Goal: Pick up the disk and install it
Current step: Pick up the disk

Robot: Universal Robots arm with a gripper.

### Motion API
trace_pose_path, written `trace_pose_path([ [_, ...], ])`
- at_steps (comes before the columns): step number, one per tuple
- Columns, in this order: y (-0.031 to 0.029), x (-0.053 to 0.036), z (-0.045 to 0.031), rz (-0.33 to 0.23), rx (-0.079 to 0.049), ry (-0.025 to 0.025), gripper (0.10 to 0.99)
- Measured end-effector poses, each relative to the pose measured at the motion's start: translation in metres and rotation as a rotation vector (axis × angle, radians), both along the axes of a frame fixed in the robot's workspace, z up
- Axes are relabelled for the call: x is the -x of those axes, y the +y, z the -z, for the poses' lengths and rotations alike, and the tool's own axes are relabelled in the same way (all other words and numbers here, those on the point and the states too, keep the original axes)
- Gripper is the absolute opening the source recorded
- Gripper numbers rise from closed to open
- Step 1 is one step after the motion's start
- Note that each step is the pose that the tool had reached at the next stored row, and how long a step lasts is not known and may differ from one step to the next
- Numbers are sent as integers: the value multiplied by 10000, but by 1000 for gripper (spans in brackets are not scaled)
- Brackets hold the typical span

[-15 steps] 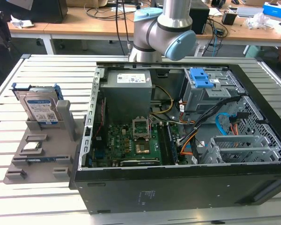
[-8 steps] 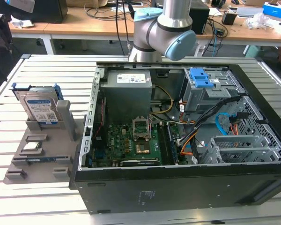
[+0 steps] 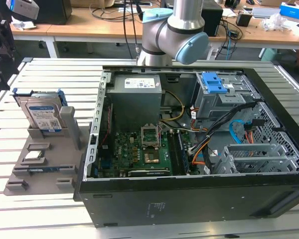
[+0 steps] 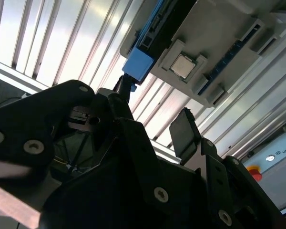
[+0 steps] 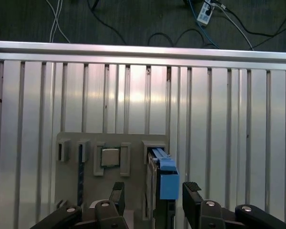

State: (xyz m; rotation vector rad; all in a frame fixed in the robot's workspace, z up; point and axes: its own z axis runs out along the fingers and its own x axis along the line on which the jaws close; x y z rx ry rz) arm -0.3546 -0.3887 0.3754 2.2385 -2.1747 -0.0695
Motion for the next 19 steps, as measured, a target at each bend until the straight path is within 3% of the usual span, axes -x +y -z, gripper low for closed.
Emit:
trace_pose_path([
  [8, 52, -100, 164, 288, 26, -1, 600],
  [19, 114, -133, 433, 408, 98, -2, 600],
])
